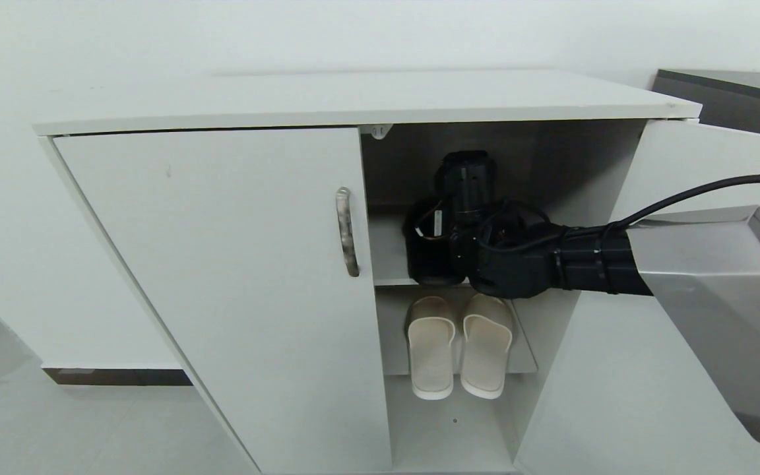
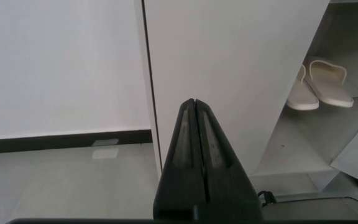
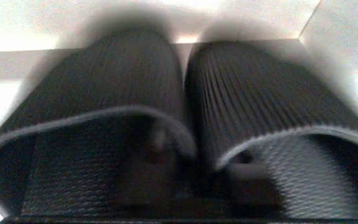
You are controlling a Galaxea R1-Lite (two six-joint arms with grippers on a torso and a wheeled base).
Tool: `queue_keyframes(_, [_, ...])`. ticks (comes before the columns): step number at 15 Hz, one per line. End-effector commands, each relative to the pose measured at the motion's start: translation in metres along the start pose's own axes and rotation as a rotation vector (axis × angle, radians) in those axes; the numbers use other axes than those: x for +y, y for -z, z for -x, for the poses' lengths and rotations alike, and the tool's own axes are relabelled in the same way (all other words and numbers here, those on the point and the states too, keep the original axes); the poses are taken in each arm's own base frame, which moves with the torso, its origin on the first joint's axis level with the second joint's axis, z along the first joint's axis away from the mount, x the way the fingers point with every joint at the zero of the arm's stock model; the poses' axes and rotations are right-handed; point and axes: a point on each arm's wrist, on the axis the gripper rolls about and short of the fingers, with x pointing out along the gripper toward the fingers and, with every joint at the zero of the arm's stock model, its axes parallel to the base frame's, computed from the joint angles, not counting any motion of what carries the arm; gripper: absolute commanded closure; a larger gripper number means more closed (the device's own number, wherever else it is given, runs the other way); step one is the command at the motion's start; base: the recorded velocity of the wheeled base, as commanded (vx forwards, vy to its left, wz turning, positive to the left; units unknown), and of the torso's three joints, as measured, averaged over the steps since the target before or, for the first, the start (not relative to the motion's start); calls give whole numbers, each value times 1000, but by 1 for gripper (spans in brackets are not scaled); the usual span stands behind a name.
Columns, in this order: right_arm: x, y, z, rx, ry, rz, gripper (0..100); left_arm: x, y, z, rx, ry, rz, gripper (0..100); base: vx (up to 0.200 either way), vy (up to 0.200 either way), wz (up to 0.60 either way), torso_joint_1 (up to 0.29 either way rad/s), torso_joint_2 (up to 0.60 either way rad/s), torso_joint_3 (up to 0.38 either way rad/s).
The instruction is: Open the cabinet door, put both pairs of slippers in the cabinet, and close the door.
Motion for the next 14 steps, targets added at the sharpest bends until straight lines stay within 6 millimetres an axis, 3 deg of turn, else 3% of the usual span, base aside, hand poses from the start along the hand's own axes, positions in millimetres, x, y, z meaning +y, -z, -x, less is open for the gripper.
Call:
queue_keyframes(1, [1, 3, -1, 7, -1, 6, 0, 0, 0, 0, 1, 1, 1, 100, 0, 0, 0, 0, 0, 0])
queue_keyframes(5, [-2, -1, 7, 10, -5, -1, 0, 0, 0, 0, 1, 1, 1, 100, 0, 0, 0, 0, 0, 0])
queue_keyframes(12, [-19, -19, 89, 49, -100, -47, 0, 0, 0, 0, 1, 2, 1, 100, 0, 0, 0, 0, 0, 0])
queue_keyframes(14, [-28, -23, 108, 54, -117, -44, 0, 0, 0, 0, 1, 2, 1, 100, -200, 0, 0, 0, -2, 2])
